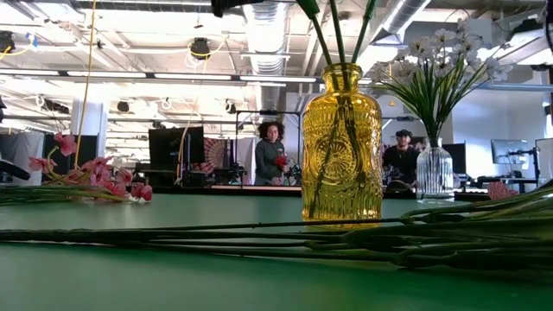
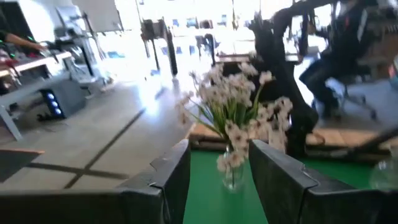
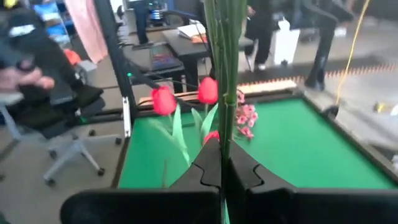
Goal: Sort flowers into vase by color
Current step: Put the top middle pink flowers into the bottom transparent vase, then put the left pink flowers into the bottom transparent vase
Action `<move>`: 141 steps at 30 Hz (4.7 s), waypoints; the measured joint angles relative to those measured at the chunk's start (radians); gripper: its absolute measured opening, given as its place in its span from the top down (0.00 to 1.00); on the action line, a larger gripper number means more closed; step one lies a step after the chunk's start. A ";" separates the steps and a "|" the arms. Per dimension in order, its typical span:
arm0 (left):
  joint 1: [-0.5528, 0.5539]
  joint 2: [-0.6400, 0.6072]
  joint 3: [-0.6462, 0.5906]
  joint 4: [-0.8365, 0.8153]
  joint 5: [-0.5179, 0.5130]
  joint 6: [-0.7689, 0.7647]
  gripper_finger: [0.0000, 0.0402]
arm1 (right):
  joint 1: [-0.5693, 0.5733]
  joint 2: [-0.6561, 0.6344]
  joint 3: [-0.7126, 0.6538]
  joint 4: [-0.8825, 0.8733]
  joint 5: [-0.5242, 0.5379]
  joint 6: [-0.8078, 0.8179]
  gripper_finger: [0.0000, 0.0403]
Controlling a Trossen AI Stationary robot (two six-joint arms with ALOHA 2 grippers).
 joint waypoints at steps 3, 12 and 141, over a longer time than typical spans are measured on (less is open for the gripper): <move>-0.001 -0.021 -0.079 0.117 -0.022 -0.043 0.63 | 0.108 0.021 -0.055 0.002 0.118 -0.013 0.94; -0.002 -0.023 -0.128 0.167 -0.025 -0.106 0.63 | 0.251 0.043 -0.172 -0.007 0.303 0.146 0.94; -0.036 -0.022 -0.127 -0.299 -0.089 -0.402 0.63 | 0.370 -0.262 -0.505 -0.132 -0.719 1.086 0.48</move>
